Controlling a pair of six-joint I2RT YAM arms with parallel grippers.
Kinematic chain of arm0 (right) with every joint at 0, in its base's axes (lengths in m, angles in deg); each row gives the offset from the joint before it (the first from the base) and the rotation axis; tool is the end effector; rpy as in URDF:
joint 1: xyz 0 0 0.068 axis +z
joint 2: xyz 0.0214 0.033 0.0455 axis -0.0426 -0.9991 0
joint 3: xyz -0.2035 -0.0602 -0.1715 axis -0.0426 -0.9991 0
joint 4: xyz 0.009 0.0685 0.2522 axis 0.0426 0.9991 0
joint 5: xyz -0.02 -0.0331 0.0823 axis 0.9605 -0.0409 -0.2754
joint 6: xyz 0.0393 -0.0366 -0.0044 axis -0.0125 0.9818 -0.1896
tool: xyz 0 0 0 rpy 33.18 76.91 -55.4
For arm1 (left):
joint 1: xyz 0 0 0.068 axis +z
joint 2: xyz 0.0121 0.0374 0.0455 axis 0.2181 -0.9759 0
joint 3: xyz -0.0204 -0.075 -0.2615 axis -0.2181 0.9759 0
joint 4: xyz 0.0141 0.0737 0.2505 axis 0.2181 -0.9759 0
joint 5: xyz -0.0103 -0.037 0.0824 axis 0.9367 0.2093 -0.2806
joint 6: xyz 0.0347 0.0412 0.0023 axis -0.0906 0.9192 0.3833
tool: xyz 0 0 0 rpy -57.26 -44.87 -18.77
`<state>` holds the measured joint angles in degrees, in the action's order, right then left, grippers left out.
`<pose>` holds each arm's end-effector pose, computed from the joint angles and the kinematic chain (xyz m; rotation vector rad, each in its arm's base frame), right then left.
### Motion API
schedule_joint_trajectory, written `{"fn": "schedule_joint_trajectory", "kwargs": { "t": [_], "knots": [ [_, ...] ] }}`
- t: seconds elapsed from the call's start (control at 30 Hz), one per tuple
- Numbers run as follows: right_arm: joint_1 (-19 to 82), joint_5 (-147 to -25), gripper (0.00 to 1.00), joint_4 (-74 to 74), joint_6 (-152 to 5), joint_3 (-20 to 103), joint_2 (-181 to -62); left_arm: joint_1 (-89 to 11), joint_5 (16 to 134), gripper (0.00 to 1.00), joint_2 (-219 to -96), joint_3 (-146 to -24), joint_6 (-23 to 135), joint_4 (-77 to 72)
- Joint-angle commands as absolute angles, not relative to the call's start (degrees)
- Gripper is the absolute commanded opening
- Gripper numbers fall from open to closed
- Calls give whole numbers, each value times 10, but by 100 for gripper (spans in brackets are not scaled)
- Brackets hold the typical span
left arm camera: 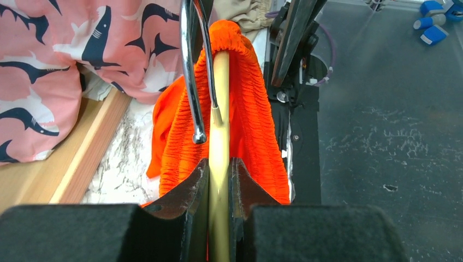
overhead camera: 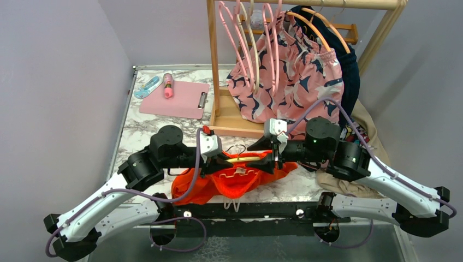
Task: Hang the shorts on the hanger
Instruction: Hang the shorts on the hanger.
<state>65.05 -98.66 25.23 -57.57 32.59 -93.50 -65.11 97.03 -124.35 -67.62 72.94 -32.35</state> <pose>0.0764 0.1738 0.4191 -1.3018 1.3543 0.9719 0.0778 -0.1310 0.3758 1.2633 1.4664 -1.0514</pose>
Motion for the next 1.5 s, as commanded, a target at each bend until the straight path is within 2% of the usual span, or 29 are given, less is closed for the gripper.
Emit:
{"fn": "schedule_joint_trajectory", "kwargs": {
  "t": [0.0, 0.17, 0.3, 0.47, 0.6, 0.73, 0.77, 0.8, 0.87, 0.97, 1.07, 1.27, 1.47],
  "knots": [
    [652, -1011, 50, 187, -599, 291, -940, -649, 1011, 0, -1245, -710, 735, -260],
    [652, -1025, 49, 150, -623, 277, -950, -649, 1014, 0, -1256, -718, 736, -254],
    [651, -1023, 44, 151, -633, 278, -972, -649, 1015, 0, -1260, -723, 740, -254],
    [652, -1020, 27, 157, -634, 282, -981, -649, 1013, 0, -1262, -727, 744, -254],
    [652, -1020, 2, 155, -634, 281, -979, -649, 1007, 0, -1259, -723, 747, -254],
    [651, -1024, 1, 145, -639, 276, -972, -649, 980, 0, -1252, -719, 747, -254],
    [652, -1021, 1, 143, -640, 273, -968, -649, 969, 3, -1247, -718, 748, -254],
    [652, -1016, 1, 138, -641, 270, -963, -649, 959, 13, -1242, -717, 748, -254],
    [651, -1002, 1, 132, -643, 263, -954, -649, 942, 39, -1228, -714, 746, -254],
    [652, -982, 1, 136, -642, 258, -940, -649, 910, 57, -1199, -712, 742, -257],
    [652, -962, 1, 147, -641, 258, -927, -649, 867, 62, -1161, -714, 739, -267],
    [652, -926, 1, 182, -641, 265, -888, -649, 772, 63, -1052, -707, 726, -293],
    [652, -888, 1, 241, -624, 318, -858, -649, 730, 63, -976, -704, 709, -351]
  ]
}}
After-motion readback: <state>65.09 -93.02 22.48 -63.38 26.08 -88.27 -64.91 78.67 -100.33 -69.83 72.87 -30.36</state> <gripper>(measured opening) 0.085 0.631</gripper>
